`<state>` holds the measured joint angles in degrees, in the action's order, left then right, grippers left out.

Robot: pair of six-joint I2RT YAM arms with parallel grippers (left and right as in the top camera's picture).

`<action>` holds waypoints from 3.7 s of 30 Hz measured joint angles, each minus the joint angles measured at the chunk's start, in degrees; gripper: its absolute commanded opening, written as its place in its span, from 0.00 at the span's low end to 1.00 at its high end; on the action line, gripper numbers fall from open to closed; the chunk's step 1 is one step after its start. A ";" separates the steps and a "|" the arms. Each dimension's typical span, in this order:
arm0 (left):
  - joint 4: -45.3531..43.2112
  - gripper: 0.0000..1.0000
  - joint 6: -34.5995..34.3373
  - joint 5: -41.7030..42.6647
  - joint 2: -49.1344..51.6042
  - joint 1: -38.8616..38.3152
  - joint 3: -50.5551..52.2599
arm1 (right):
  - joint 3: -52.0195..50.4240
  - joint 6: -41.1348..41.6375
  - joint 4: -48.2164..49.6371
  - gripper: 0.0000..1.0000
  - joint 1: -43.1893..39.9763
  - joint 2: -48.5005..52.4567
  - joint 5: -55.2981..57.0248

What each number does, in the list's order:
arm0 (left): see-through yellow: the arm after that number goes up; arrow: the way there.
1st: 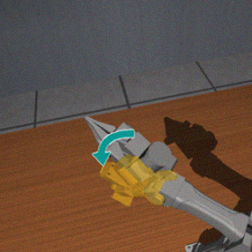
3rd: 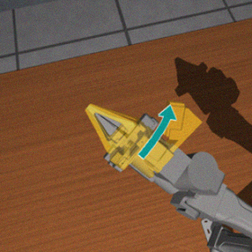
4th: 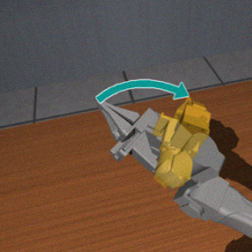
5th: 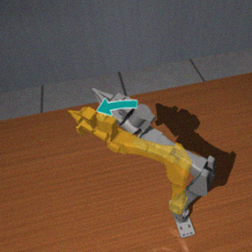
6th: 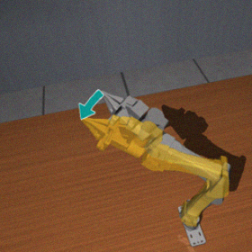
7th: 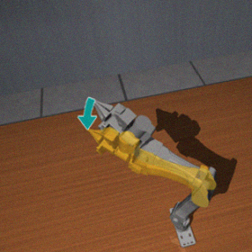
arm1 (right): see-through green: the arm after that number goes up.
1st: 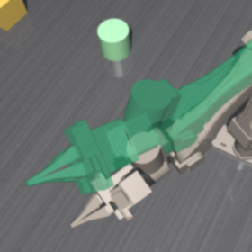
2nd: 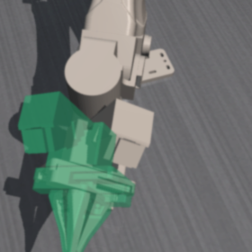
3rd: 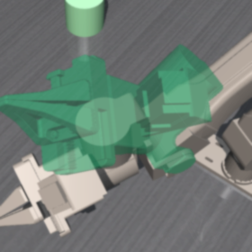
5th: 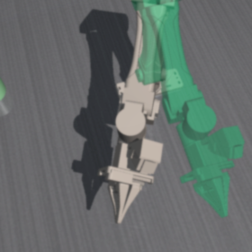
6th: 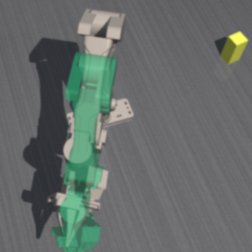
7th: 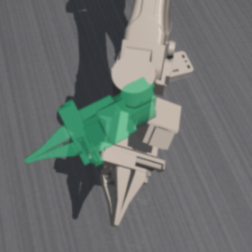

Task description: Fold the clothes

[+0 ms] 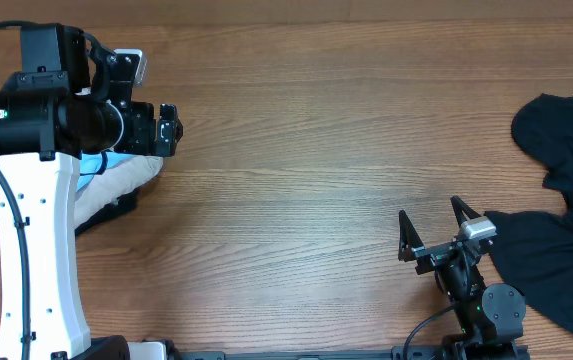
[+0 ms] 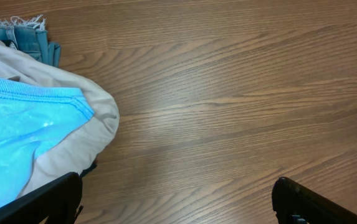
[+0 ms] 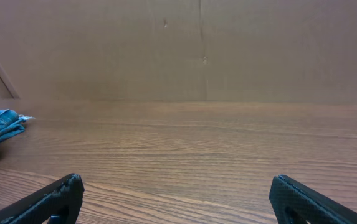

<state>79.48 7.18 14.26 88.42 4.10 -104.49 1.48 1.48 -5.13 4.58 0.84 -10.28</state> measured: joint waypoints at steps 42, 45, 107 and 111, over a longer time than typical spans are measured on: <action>-68.65 1.00 2.67 -20.31 -58.12 -7.19 62.77 | -0.15 0.02 -0.02 1.00 0.02 0.00 0.00; -71.91 1.00 2.69 -20.33 -67.41 -6.19 70.79 | -0.15 0.02 -0.02 1.00 0.02 0.00 -0.02; -75.54 1.00 2.67 -19.65 -87.52 -6.80 104.02 | -0.17 0.02 0.00 1.00 0.02 0.00 -0.02; -75.54 1.00 2.67 -19.65 -87.52 -6.80 104.02 | -0.17 0.02 0.00 1.00 0.00 0.00 0.00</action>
<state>3.95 9.85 -5.39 0.91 -2.70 -0.47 1.30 1.50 -5.13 4.58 0.84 -10.28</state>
